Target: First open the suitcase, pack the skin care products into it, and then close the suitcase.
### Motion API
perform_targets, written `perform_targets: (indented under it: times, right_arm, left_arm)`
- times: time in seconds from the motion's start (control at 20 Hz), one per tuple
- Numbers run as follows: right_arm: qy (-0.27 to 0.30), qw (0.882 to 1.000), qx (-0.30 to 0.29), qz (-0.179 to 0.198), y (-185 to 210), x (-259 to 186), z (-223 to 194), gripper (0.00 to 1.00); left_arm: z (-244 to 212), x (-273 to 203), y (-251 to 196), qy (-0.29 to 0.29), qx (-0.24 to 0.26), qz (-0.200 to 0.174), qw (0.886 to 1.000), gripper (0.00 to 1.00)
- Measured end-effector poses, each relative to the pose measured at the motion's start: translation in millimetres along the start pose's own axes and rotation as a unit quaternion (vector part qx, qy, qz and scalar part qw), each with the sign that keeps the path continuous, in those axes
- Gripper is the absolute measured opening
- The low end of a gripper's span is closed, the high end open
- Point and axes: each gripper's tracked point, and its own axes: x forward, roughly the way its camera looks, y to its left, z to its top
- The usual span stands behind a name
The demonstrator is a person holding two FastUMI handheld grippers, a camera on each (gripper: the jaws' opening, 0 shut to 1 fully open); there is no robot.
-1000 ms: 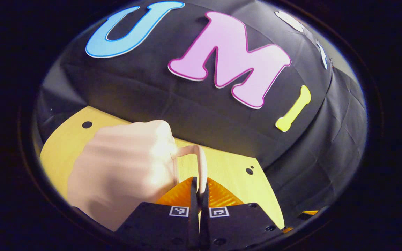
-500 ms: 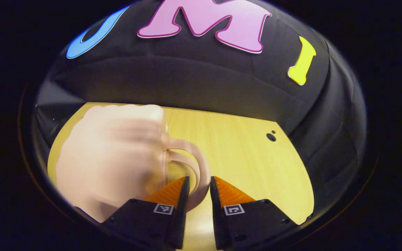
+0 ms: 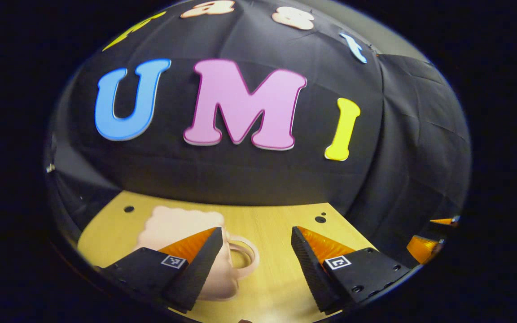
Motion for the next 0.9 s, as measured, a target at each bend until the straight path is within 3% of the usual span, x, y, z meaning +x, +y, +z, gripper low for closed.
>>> perform_targets:
  times: [0.15, 0.3, 0.5, 0.75, 0.9]
  right_arm:
    - [-0.037, 0.999, 0.03, 0.005, 19.1, -25.1, 20.6, 0.97]
    - [-0.071, 0.997, 0.037, 0.022, 49.0, -55.2, 36.3, 0.97]
    - [-0.127, 0.991, 0.018, 0.048, 90.3, -96.4, 54.2, 0.97]
    - [-0.133, 0.987, 0.021, 0.09, 133.8, -127.7, 45.6, 0.95]
    - [-0.143, 0.985, 0.028, 0.092, 138.7, -134.0, 50.1, 0.94]
  left_arm:
    - [39.4, -62.4, 5.6, -0.067, 0.032, 0.015, 0.997, 0.95]
    - [28.1, -102.4, 4.5, -0.058, 0.031, -0.004, 0.998, 0.96]
    - [18.5, -163.7, 25.9, -0.069, 0.033, 0.009, 0.997, 0.96]
    - [5.4, -195.3, 50.4, -0.063, 0.042, 0.028, 0.997, 0.96]
    - [3.1, -204.9, 58.3, -0.064, 0.021, 0.029, 0.997, 0.96]
